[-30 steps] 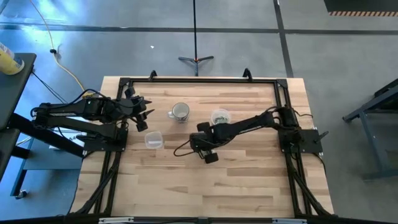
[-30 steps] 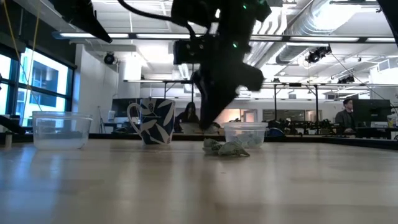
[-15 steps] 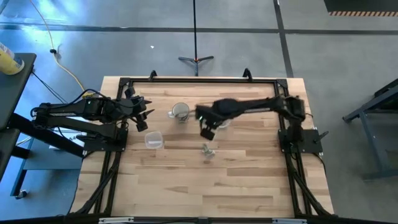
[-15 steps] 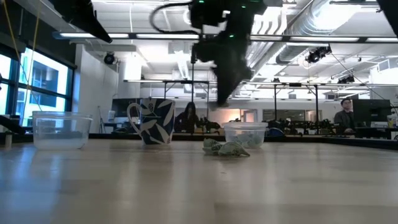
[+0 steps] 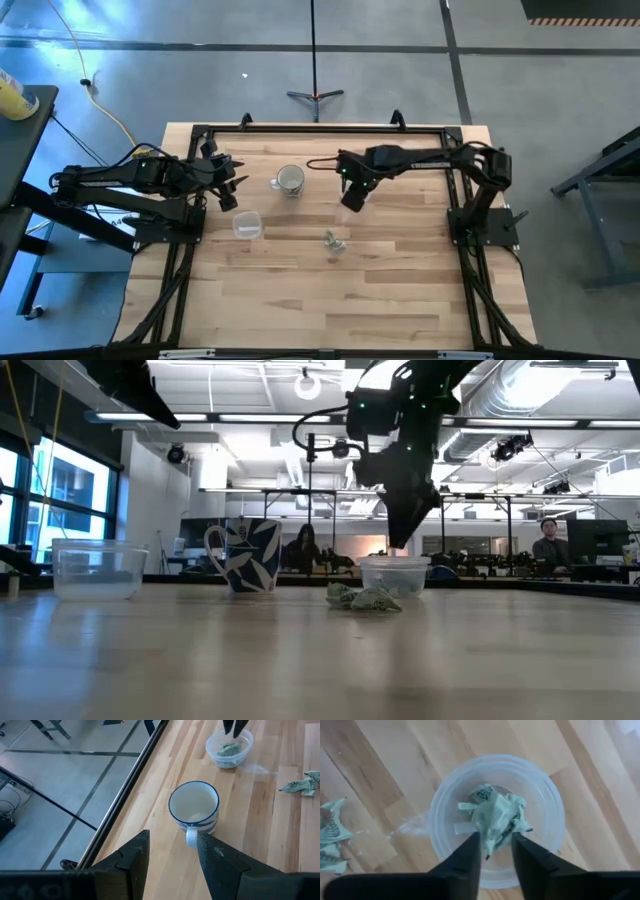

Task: Pick and place Stevia / Truvia into bins
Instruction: Put the white stevia packet into the transparent container

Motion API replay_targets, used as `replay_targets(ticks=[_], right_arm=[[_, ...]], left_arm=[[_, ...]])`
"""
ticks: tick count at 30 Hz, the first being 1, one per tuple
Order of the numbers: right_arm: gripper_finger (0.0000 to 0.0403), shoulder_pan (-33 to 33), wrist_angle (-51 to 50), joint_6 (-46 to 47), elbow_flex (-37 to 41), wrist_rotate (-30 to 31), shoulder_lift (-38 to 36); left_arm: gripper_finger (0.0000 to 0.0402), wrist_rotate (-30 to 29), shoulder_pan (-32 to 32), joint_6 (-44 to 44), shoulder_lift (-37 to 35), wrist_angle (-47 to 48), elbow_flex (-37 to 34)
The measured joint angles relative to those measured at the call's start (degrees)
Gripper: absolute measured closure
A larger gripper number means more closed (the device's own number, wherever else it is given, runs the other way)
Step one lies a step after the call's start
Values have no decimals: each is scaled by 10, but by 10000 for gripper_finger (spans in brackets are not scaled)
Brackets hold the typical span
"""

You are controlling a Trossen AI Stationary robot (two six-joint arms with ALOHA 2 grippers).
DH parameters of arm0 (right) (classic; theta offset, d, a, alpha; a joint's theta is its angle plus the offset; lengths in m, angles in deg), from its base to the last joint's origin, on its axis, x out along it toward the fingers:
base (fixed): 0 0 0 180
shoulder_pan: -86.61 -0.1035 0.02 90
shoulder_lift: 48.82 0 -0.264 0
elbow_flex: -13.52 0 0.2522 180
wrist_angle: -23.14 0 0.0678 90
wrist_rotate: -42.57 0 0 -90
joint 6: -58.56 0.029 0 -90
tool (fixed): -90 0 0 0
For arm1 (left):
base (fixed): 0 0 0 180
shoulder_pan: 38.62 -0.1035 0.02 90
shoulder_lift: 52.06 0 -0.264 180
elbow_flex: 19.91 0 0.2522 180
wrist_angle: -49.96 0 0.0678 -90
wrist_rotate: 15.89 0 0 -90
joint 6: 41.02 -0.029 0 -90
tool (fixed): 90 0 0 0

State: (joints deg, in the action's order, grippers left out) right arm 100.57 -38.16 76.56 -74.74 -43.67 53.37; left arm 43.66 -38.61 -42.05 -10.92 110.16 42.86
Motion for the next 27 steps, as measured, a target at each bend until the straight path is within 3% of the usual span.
replay_targets(ticks=[4,8,10,17,22,27], right_arm=[[253,-25,2,-36,-15,18,1],[209,-83,21,-148,-30,-19,1],[198,-107,39,-157,-29,-36,6],[204,-162,134,-42,-29,-33,66],[217,-179,138,55,-29,-19,99],[228,-178,164,77,-29,9,101]], left_arm=[[202,0,0,0,0,0,0],[202,0,0,0,0,0,0],[202,0,0,0,0,0,0],[202,0,0,0,0,0,0],[202,0,0,0,0,0,0],[202,0,0,0,0,0,0]])
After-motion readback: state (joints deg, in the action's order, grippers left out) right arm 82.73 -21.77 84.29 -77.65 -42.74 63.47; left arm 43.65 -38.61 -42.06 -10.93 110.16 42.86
